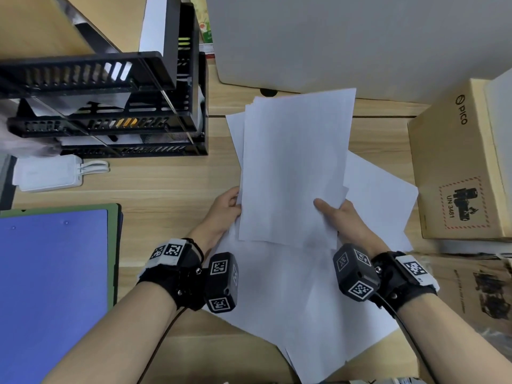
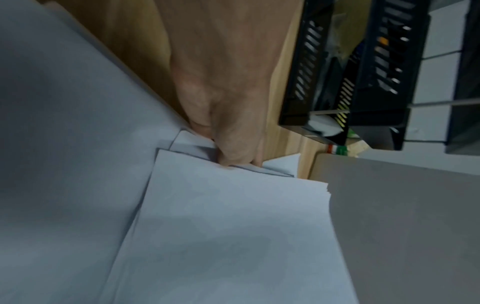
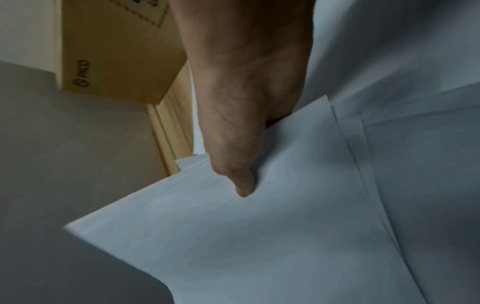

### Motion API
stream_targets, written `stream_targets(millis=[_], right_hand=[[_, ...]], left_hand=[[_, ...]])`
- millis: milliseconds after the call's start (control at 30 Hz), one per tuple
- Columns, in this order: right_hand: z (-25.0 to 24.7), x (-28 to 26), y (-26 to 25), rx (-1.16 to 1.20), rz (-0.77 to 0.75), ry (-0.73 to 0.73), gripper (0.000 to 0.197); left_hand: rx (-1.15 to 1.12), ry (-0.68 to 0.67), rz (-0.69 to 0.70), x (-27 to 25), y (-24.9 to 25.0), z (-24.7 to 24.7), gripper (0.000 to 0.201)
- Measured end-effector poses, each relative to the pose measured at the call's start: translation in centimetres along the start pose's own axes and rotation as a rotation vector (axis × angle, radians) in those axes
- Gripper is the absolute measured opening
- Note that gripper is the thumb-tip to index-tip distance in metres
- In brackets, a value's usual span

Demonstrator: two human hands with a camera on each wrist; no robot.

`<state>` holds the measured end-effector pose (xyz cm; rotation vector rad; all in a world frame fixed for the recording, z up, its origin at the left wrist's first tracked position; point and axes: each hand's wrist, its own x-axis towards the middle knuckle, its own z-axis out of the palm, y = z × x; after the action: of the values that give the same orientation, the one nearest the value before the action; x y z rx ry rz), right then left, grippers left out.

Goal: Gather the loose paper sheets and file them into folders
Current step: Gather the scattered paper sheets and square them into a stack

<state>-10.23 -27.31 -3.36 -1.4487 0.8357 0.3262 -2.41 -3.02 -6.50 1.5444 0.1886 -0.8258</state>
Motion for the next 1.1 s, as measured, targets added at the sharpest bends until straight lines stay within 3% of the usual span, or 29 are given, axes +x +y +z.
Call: stream_targets(millis=[167, 200, 267, 333, 400, 533, 667, 733, 900, 967, 1100], right_hand=[[0.4, -0.3, -3.5, 0.079, -0.149, -0.014, 0.027], [0.3, -0.5, -4.0, 0.082, -0.161, -0.032, 0.028], [0.2, -1.1, -4.9, 0.090, -0.183, -0.090, 0.028], [0.1, -1.7, -5.6, 0.087, -0.207, -0.146, 0.031], [0.4, -2.1, -6.2, 0.069, -0.237, -0.160, 0.035], [0.7, -3.0, -8.9, 0.100, -0.380, -0.035, 0.023], [0.5, -4.6, -13.3, 0.189, -0.626, 0.036, 0.026], [0.4, -5.0, -14.5, 0.250, -0.692, 0.034, 0.028], [1.4, -3.8, -11.7, 0.187, -0.565, -0.005, 0.027], [1.8, -3.3, -9.9, 0.110, -0.505, -0.003, 0.032], [2.2, -3.4, -9.1, 0.095, -0.477, -0.002, 0.034]], left_hand=[[-0.124, 0.184, 0.116, 0.4, 3.8, 0.6, 0.025], [-0.178, 0.159, 0.117, 0.5, 4.1, 0.4, 0.023], [-0.215, 0.045, 0.106, 0.5, 4.4, -0.3, 0.041], [-0.126, -0.035, 0.100, 0.6, 4.8, -0.7, 0.055], [0.013, -0.024, 0.123, 0.8, 5.7, -0.8, 0.052], [0.055, 0.153, 0.329, 0.1, 8.5, -0.4, 0.040], [-0.019, 0.108, 0.589, -1.5, 13.2, 0.8, 0.030], [-0.080, 0.079, 0.638, -1.7, 14.2, 0.8, 0.033], [-0.140, 0.150, 0.465, -1.5, 11.6, 0.7, 0.052], [-0.128, 0.155, 0.415, -1.6, 10.6, 0.7, 0.048], [-0.126, 0.142, 0.449, -2.3, 10.7, 0.7, 0.035]])
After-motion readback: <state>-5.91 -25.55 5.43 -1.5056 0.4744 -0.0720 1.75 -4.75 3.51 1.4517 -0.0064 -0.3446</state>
